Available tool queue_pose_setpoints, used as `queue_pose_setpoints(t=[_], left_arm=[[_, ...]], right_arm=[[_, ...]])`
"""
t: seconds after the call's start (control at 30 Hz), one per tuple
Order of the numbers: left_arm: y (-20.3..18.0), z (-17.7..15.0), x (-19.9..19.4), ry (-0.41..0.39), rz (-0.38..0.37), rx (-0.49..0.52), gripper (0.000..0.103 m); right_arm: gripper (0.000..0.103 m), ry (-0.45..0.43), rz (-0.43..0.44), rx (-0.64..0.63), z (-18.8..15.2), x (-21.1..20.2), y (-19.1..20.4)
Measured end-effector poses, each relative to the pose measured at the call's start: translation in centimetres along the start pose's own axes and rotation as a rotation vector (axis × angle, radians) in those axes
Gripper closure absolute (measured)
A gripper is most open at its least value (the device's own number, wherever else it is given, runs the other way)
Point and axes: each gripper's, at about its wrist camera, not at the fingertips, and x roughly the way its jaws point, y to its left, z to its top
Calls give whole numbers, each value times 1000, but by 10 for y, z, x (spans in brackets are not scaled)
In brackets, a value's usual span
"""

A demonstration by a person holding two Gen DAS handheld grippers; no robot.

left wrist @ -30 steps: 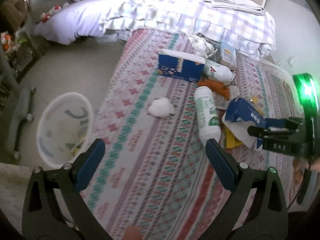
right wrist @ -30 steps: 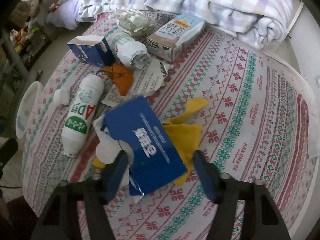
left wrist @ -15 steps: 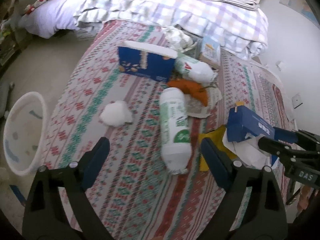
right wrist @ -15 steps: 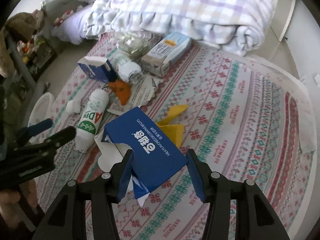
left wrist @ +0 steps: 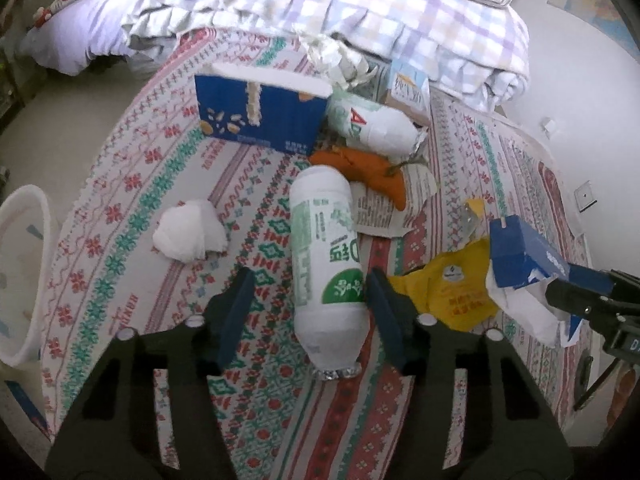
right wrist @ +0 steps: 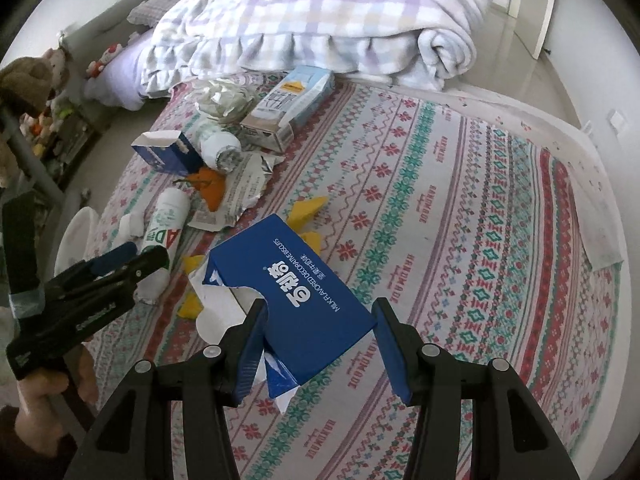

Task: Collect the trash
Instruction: 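Grasp the white bottle with the left tool and drop it in the wastebasket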

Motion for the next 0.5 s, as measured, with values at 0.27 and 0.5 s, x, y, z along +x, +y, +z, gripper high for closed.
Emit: queue_pose_setpoints(t=[0.27, 0.5], left_arm=[[4, 2, -9, 21, -50, -17, 63], [12, 1, -35, -4, -44, -13, 63]], right_arm=[[49, -10, 2, -3, 0, -5, 7], [49, -29, 14, -16, 3, -10, 22]])
